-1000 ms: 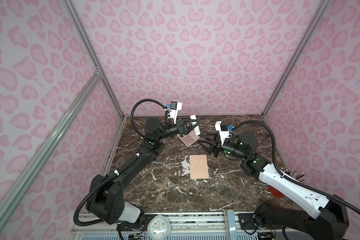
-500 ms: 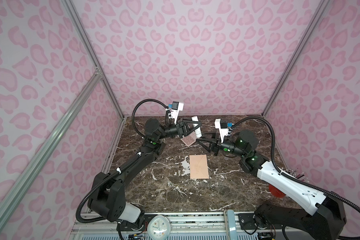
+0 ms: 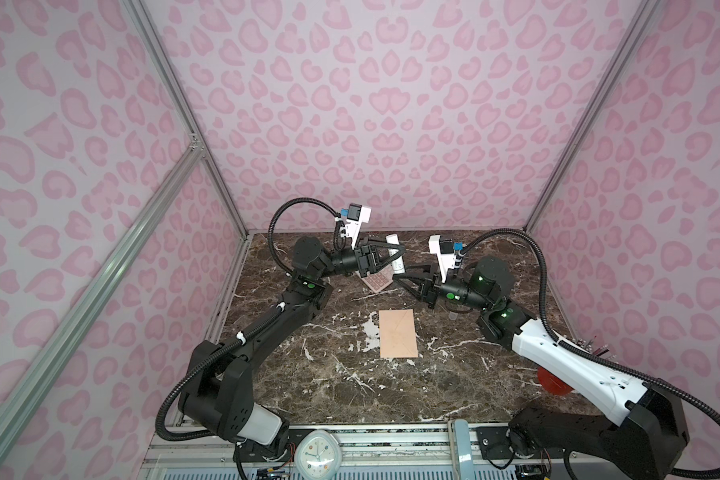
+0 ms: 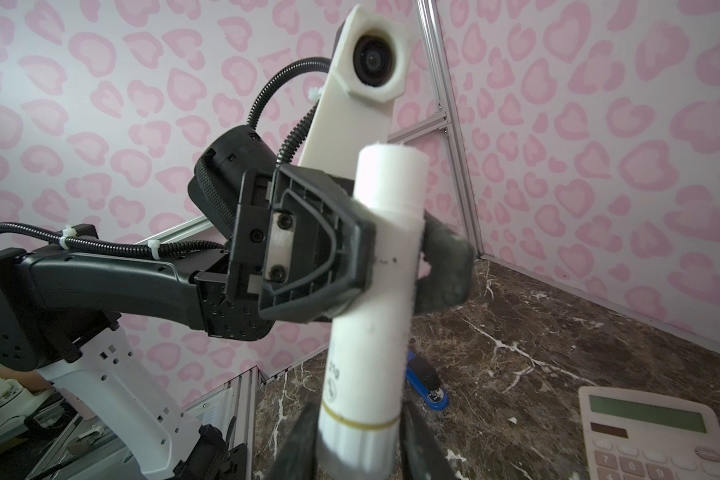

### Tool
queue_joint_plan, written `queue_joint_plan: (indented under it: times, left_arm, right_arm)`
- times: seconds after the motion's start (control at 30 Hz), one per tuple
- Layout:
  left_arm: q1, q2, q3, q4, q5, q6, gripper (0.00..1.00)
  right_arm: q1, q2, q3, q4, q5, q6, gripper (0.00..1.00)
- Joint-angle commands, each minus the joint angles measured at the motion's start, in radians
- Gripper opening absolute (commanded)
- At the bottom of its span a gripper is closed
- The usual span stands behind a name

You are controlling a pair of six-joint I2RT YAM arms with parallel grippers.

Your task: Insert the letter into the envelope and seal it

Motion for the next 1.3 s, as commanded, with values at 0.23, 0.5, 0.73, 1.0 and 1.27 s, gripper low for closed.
queue_joint_plan:
  times: [0.23, 0.5, 0.73, 1.0, 1.27]
  left_arm:
    - [-0.001, 0.012, 0.024, 0.033, 0.015, 0.021, 0.04]
    - [-0.009, -0.055, 0.028, -0.286, -0.146, 0.303, 0.04]
    - [-0.053, -0.116, 0.023, -0.538, -0.440, 0.562, 0.04]
    - [-0.088, -0.140, -0.003, -0.544, -0.664, 0.616, 0.04]
    - [-0.108, -0.120, -0.006, -0.508, -0.728, 0.582, 0.04]
  right_arm:
    - [-0.006, 0.026, 0.024, 0.031, -0.013, 0.006, 0.21]
    - [-0.002, 0.027, 0.044, -0.014, 0.131, 0.004, 0.14]
    - [0.060, 0.023, 0.105, -0.111, 0.341, -0.052, 0.13]
    - [0.224, 0.001, 0.124, -0.159, 0.728, -0.225, 0.10]
    - [0.410, 0.016, 0.113, -0.087, 1.118, -0.377, 0.11]
